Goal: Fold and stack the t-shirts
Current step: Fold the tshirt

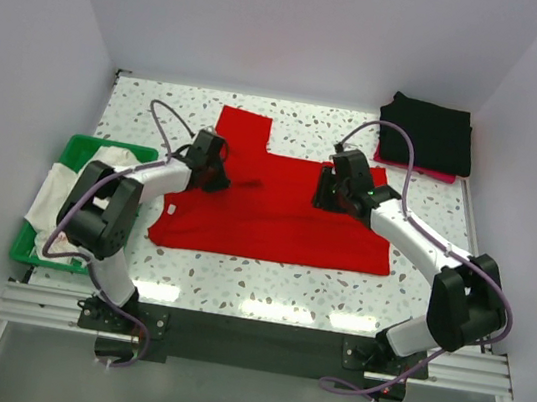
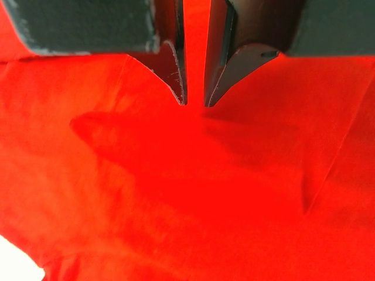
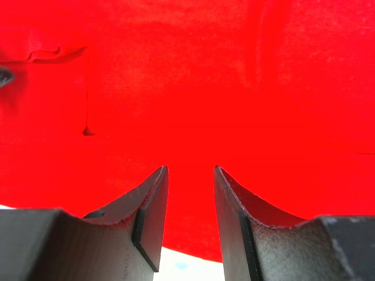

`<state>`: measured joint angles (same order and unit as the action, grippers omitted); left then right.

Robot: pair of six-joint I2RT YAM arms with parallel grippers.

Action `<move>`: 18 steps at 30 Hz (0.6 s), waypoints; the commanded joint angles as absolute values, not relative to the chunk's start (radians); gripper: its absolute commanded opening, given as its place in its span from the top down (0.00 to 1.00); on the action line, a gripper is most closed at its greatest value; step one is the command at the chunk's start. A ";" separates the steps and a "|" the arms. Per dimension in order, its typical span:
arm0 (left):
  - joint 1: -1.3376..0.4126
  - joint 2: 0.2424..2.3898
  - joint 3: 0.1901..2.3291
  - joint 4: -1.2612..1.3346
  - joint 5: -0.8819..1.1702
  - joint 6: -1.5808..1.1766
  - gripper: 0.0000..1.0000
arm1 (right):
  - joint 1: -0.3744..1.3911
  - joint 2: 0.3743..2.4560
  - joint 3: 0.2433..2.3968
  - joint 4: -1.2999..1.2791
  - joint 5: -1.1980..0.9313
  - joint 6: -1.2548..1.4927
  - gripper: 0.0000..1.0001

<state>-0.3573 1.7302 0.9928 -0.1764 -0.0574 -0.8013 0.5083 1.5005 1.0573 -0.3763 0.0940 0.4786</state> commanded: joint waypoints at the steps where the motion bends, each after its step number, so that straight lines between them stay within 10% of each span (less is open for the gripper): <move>1: -0.351 1.778 1.090 -0.127 -0.072 -0.782 0.78 | 0.505 1.508 1.080 -0.341 0.068 0.485 0.60; 18: -0.330 1.766 1.177 -0.164 -0.084 -0.756 0.69 | 0.638 1.629 1.191 -0.219 -0.011 0.514 0.58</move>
<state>-0.3515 1.8679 1.2076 -0.1822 -0.0589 -0.7654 0.5629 1.5600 1.0908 -0.2981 0.0109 0.5018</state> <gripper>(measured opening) 0.303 0.418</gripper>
